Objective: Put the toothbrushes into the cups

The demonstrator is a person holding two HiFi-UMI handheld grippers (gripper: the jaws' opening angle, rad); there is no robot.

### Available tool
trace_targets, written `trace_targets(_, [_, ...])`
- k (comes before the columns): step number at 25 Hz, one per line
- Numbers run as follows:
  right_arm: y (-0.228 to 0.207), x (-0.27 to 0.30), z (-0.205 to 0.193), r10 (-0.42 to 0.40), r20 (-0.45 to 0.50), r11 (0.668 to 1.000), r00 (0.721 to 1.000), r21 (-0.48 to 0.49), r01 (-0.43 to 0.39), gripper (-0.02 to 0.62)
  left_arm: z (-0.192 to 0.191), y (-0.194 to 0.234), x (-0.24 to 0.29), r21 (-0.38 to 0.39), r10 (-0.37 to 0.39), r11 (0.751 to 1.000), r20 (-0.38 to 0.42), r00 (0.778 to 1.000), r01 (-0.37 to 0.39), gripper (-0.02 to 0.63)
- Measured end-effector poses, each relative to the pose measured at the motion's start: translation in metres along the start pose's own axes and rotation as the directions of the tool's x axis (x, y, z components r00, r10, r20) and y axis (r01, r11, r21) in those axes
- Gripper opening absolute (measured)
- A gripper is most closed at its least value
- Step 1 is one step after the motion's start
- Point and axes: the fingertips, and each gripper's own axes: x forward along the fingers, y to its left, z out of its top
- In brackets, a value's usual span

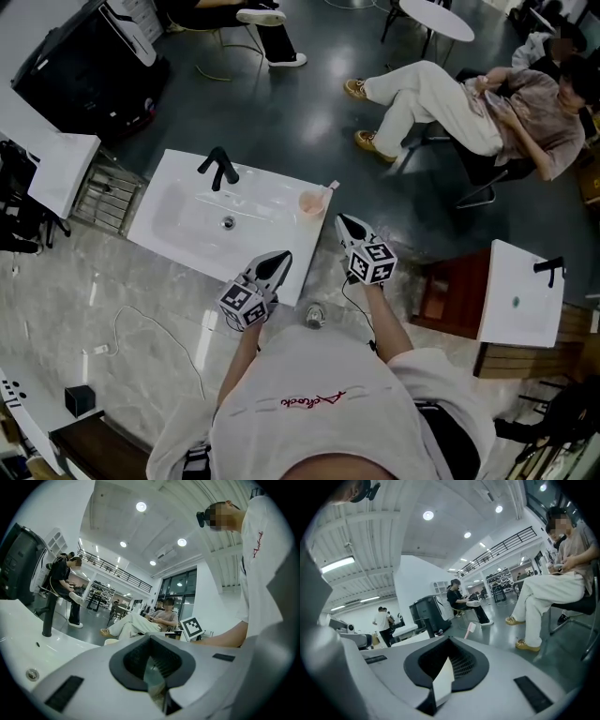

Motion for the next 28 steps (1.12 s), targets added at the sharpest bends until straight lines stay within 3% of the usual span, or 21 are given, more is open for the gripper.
trace_targets(4, [0.016, -0.022, 0.005, -0.012, 0.025, 0.999, 1.000, -0.034, 0.013, 0.002, -0.001, -0.019, -0.011, 0.004, -0.025, 1.000, 0.001, 1.000, 0.025, 0.014])
trace_targets(11, [0.062, -0.054, -0.002, -0.022, 0.024, 0.983, 0.999, -0.181, 0.026, 0.002, -0.009, -0.047, -0.049, 0.015, -0.043, 0.999, -0.008, 0.999, 0.043, 0.014])
trace_targets(28, [0.174, -0.175, -0.032, -0.088, 0.116, 0.974, 0.989, -0.200, 0.110, 0.002, -0.035, -0.136, -0.141, 0.044, -0.164, 0.985, -0.013, 0.986, 0.164, 0.014])
